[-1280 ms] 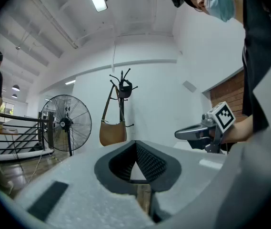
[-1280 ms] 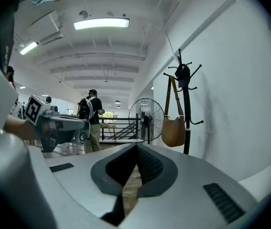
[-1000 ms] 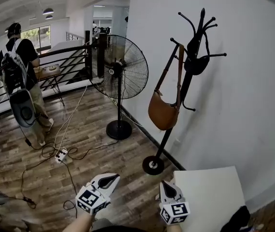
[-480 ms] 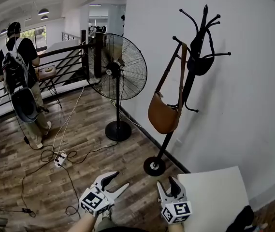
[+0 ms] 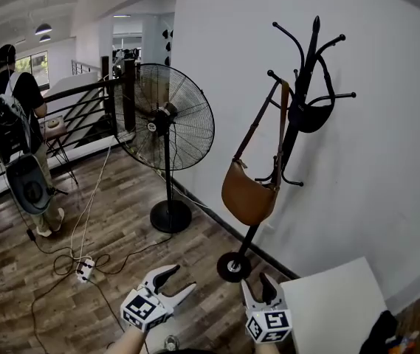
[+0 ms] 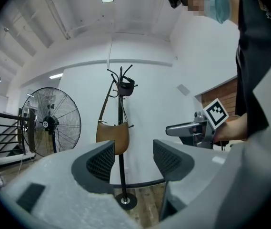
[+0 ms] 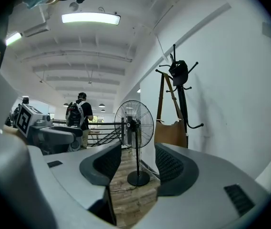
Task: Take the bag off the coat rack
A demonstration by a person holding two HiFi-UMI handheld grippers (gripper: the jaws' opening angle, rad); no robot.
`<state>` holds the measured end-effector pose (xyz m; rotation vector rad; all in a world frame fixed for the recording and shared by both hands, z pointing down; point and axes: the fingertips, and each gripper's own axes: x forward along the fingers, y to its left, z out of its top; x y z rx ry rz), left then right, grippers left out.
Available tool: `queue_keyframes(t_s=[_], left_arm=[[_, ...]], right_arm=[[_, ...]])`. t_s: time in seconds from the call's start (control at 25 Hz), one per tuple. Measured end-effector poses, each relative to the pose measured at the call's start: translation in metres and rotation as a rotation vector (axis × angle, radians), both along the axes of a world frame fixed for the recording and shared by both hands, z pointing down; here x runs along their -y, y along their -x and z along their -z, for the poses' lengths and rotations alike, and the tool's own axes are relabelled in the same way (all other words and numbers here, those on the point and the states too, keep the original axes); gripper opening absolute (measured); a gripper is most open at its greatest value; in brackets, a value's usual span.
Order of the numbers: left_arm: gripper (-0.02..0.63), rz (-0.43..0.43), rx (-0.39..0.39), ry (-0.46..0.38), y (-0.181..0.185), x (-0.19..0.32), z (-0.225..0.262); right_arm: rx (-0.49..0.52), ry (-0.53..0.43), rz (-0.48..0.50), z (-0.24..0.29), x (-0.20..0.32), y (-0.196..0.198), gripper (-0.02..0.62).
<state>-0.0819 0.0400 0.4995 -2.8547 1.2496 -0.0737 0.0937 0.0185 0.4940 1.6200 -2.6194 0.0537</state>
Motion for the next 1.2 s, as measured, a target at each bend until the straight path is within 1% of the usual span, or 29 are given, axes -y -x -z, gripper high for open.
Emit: queue_keyframes(t_s=[0.12, 0.24, 0.32, 0.48, 0.56, 0.64, 0.76, 0.88, 1.04, 1.12, 1.2], left_arm=[[0.245, -0.028, 0.000, 0.011, 0.010, 0.021, 0.004], [0.245, -0.060, 0.005, 0.000, 0.024, 0.038, 0.005], [0.245, -0.080, 0.008, 0.012, 0.032, 0.047, 0.003], [0.245, -0.140, 0.017, -0.012, 0.042, 0.065, 0.000], [0.245, -0.153, 0.014, 0.002, 0.044, 0.073, -0.001], [0.245, -0.150, -0.003, 0.027, 0.044, 0.082, 0.001], [0.244, -0.174, -0.011, 0.002, 0.038, 0.096, -0.002], [0.241, -0.181, -0.012, 0.047, 0.032, 0.107, -0.007], [0.241, -0.162, -0.014, 0.050, 0.023, 0.134, -0.004], [0.241, -0.150, -0.018, 0.033, 0.017, 0.150, -0.001], [0.239, -0.142, -0.011, 0.034, 0.010, 0.165, 0.002]], right_arm=[[-0.002, -0.009, -0.044, 0.008, 0.018, 0.008, 0.206], [-0.004, -0.016, -0.090, 0.013, 0.027, 0.020, 0.202], [-0.003, -0.016, -0.118, 0.012, 0.033, 0.027, 0.201], [-0.006, 0.002, -0.171, 0.006, 0.042, 0.034, 0.201], [-0.008, 0.013, -0.198, 0.004, 0.044, 0.033, 0.201], [-0.013, 0.023, -0.220, 0.006, 0.047, 0.030, 0.201], [-0.022, 0.031, -0.242, 0.008, 0.055, 0.023, 0.201], [-0.025, 0.024, -0.254, 0.013, 0.067, 0.016, 0.201], [-0.022, 0.005, -0.254, 0.017, 0.098, 0.004, 0.201], [-0.019, 0.002, -0.243, 0.019, 0.116, -0.001, 0.201], [-0.019, -0.005, -0.231, 0.021, 0.132, -0.006, 0.201]])
